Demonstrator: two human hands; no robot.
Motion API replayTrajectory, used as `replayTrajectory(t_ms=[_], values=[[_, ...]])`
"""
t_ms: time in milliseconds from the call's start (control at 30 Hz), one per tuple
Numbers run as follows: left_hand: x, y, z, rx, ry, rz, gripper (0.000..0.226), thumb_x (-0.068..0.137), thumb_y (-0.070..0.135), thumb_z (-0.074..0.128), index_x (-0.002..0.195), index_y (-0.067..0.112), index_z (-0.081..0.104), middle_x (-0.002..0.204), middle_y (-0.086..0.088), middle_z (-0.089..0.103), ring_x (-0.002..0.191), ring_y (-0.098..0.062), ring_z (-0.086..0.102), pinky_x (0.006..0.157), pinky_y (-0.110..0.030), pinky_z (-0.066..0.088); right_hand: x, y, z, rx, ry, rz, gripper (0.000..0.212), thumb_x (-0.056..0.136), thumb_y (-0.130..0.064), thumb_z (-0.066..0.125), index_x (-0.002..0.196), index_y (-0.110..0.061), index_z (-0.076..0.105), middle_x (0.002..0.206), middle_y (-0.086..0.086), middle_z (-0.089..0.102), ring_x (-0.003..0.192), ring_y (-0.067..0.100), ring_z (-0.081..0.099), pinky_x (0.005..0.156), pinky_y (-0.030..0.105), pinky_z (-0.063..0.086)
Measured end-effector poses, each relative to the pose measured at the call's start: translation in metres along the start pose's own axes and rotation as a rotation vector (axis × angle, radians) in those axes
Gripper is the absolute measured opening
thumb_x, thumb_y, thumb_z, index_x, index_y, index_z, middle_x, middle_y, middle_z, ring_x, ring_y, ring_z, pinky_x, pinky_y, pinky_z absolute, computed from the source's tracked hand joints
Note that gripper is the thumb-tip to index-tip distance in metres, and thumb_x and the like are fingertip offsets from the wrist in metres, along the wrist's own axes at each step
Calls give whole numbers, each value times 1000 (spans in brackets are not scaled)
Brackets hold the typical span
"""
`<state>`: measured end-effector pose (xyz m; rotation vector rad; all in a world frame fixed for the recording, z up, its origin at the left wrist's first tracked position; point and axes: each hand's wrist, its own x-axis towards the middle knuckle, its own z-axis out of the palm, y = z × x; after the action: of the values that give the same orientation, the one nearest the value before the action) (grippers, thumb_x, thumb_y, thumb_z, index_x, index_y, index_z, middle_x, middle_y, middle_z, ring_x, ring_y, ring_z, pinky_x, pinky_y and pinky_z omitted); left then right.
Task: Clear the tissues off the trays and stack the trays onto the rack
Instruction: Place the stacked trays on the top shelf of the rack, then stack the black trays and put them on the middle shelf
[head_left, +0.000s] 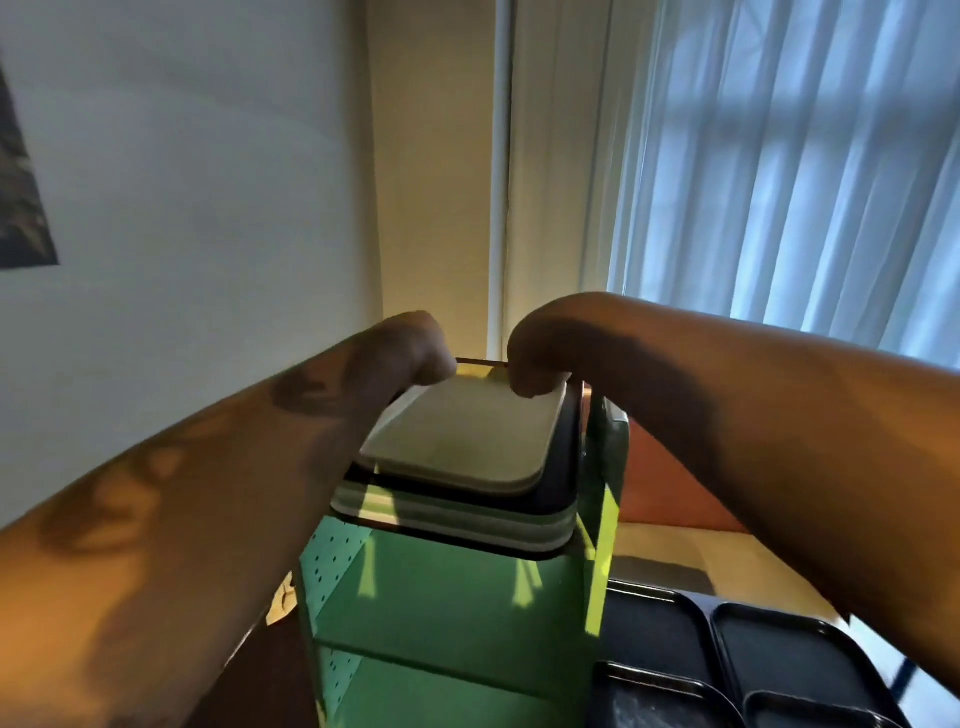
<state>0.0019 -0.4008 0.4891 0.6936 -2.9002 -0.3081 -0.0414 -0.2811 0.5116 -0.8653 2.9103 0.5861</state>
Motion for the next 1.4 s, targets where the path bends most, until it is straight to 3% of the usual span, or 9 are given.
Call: replayTrajectory(t_ms=[100, 167, 333, 433, 600, 833, 1000, 1133, 1400], values=[[-1, 34, -24, -187, 174, 156, 46, 92, 23, 62, 134, 4, 59, 131, -14, 63, 116, -30, 60, 88, -33, 45, -13, 41, -14, 40, 225, 19, 18, 100, -7, 46, 107, -5, 63, 86, 6, 51, 99, 29, 52, 92, 41, 41], [-9, 65, -36, -268, 242, 262, 51, 92, 22, 60, 139, 4, 55, 139, -14, 59, 122, -30, 57, 88, -31, 43, -27, 76, -18, 147, 299, 49, 31, 102, -4, 44, 125, 3, 63, 111, 14, 63, 112, 32, 58, 97, 38, 43], [-17, 145, -40, -275, 262, 419, 37, 91, 21, 59, 125, 6, 64, 128, -11, 65, 111, -27, 60, 86, -32, 48, -40, 162, 14, 463, 440, 190, 34, 106, -16, 45, 130, 0, 64, 128, 18, 64, 105, 29, 58, 84, 34, 42], [-25, 196, -30, -261, 254, 470, 39, 93, 23, 59, 129, 9, 61, 127, -8, 64, 108, -25, 59, 81, -29, 41, -47, 208, 49, 571, 512, 208, 40, 109, -26, 41, 132, -3, 64, 139, 15, 63, 125, 32, 59, 99, 37, 46], [-42, 287, 41, -345, 142, 473, 31, 93, 23, 59, 120, 9, 64, 115, -11, 68, 103, -28, 64, 82, -34, 51, -51, 275, 151, 794, 575, 271, 35, 106, -28, 47, 129, -11, 67, 130, 10, 70, 118, 30, 64, 96, 38, 50], [-70, 356, 285, -507, -413, 191, 57, 86, 29, 67, 139, 11, 55, 125, -13, 68, 113, -30, 65, 96, -35, 53, -56, 308, 408, 1083, 226, 483, 34, 100, -27, 56, 129, -12, 67, 118, 11, 72, 109, 28, 67, 93, 33, 52], [-125, 350, 445, -399, -683, -87, 65, 85, 27, 62, 146, 10, 44, 144, -13, 51, 127, -31, 56, 99, -31, 45, -92, 300, 588, 1119, -125, 777, 46, 96, -42, 55, 131, -15, 63, 132, 19, 62, 121, 39, 58, 103, 42, 48], [-156, 324, 522, -256, -743, -275, 59, 87, 23, 60, 142, 9, 44, 143, -12, 48, 122, -34, 57, 95, -35, 48, -113, 287, 673, 1015, -234, 889, 55, 97, -44, 56, 140, -10, 53, 139, 20, 55, 129, 41, 51, 104, 46, 43], [-179, 303, 560, -202, -675, -286, 56, 90, 22, 59, 143, 10, 45, 143, -7, 38, 93, -21, 54, 73, -30, 42, -125, 279, 727, 1076, -161, 995, 42, 97, -36, 57, 132, -12, 53, 133, 12, 56, 124, 34, 53, 97, 44, 44]])
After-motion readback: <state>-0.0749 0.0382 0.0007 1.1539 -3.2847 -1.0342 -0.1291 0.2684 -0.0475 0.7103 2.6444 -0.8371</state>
